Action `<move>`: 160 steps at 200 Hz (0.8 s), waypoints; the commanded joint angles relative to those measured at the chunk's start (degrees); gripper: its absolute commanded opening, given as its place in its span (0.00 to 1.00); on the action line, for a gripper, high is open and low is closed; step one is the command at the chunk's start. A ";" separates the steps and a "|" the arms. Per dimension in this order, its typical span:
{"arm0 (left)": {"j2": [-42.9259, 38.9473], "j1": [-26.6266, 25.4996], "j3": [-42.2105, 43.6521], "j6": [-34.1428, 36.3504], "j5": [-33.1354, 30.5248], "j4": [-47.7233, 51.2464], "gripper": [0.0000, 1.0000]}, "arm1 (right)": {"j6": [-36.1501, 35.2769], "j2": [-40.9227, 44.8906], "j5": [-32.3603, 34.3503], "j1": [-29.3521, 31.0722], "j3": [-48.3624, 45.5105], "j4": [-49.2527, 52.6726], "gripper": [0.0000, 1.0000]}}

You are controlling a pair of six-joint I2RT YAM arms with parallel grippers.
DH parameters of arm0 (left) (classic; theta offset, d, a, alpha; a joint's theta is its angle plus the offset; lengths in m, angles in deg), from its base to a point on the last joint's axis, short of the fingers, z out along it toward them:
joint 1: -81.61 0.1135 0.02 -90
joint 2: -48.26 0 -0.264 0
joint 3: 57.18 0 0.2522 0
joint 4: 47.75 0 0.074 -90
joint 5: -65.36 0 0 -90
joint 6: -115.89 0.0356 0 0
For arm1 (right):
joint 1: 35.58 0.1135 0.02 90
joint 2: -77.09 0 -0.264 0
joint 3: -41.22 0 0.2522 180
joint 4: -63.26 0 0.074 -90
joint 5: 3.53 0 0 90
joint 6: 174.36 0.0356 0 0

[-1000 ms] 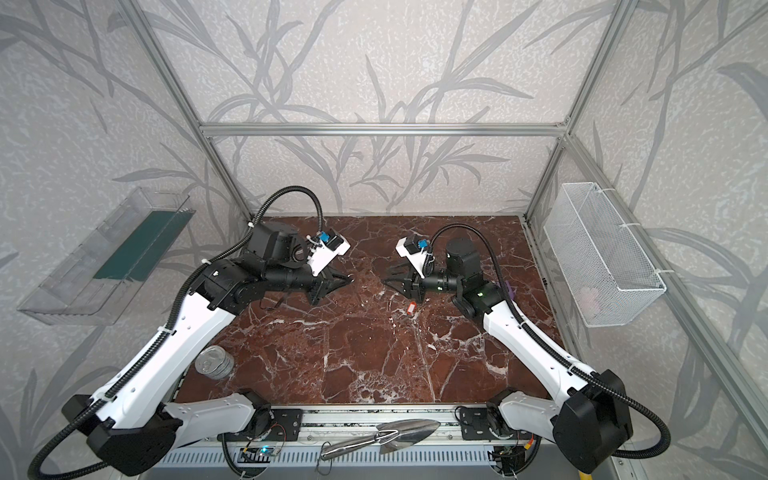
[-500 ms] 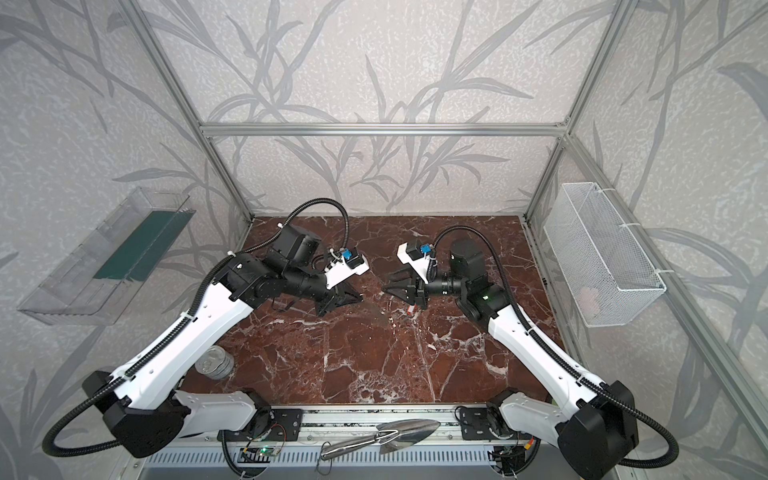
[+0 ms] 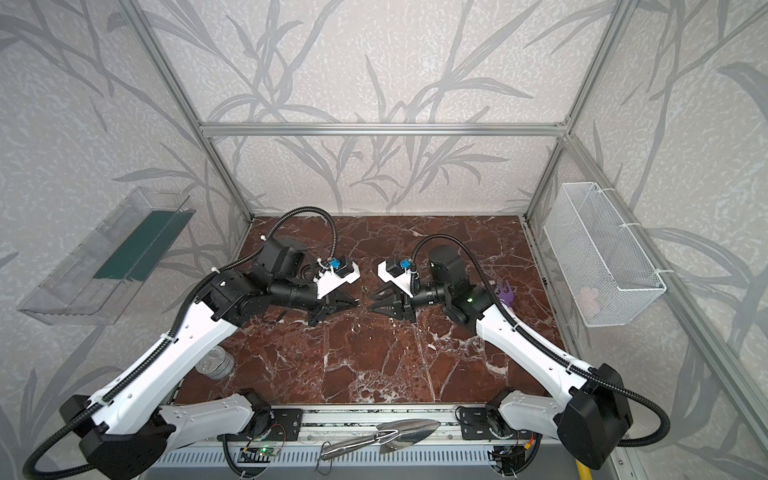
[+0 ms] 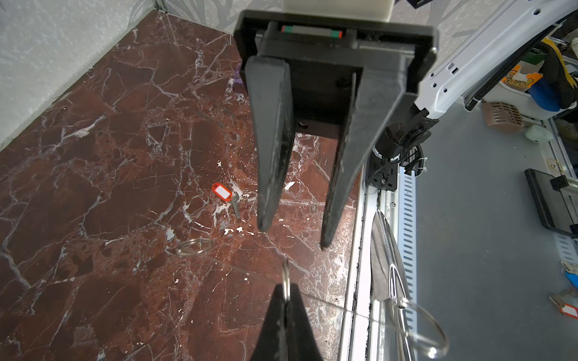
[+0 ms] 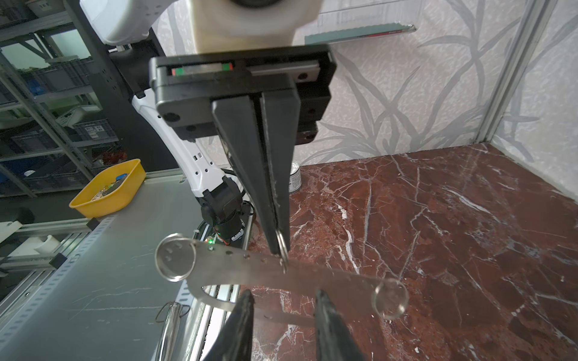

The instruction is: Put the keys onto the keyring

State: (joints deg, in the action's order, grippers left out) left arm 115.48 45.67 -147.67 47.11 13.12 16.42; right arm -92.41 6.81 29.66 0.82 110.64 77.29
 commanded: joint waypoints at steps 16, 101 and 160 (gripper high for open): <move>0.01 -0.18 0.52 1.38 2.65 -1.02 0.00 | -1.69 -0.95 1.03 1.04 2.43 0.77 0.31; 0.14 -0.31 0.58 1.40 3.79 -1.19 0.00 | -1.48 -2.57 0.52 1.96 3.36 0.63 0.25; 0.10 -0.28 0.66 1.46 3.89 -1.02 0.00 | -1.55 -2.69 0.63 2.45 3.91 0.47 0.20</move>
State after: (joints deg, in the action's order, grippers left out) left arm 115.85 45.62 -147.36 47.11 15.43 15.61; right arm -93.66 4.05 30.47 2.86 112.41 78.06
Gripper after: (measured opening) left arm 0.048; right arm 0.211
